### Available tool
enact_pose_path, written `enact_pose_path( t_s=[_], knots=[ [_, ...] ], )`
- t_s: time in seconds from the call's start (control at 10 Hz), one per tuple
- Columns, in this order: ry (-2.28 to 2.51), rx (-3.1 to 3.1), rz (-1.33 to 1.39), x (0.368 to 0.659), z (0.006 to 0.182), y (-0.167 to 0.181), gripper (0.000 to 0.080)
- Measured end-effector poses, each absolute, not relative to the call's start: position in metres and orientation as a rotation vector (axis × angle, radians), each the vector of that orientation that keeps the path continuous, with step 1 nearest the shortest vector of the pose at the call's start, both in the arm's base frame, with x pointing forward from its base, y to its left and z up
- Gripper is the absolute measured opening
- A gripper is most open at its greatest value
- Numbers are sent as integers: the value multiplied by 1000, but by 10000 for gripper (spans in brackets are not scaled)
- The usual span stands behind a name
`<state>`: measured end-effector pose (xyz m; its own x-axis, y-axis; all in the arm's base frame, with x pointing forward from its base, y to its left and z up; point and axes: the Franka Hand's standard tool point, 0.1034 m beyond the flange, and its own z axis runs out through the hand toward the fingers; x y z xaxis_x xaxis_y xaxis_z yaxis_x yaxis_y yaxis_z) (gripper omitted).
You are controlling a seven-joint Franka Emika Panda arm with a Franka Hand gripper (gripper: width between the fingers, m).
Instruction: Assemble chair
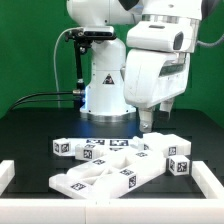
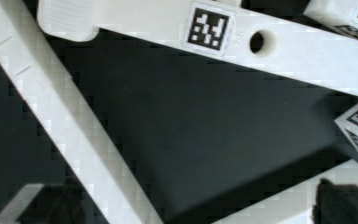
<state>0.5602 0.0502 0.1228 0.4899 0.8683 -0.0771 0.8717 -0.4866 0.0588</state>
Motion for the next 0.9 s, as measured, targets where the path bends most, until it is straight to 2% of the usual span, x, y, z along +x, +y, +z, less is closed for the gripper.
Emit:
enact_pose_path(
  t_s=[0.5, 0.9],
  knots=[
    [1540, 2636, -59, 560, 121, 50, 650],
    [1368, 2729, 48, 544, 101, 44, 650]
  ],
)
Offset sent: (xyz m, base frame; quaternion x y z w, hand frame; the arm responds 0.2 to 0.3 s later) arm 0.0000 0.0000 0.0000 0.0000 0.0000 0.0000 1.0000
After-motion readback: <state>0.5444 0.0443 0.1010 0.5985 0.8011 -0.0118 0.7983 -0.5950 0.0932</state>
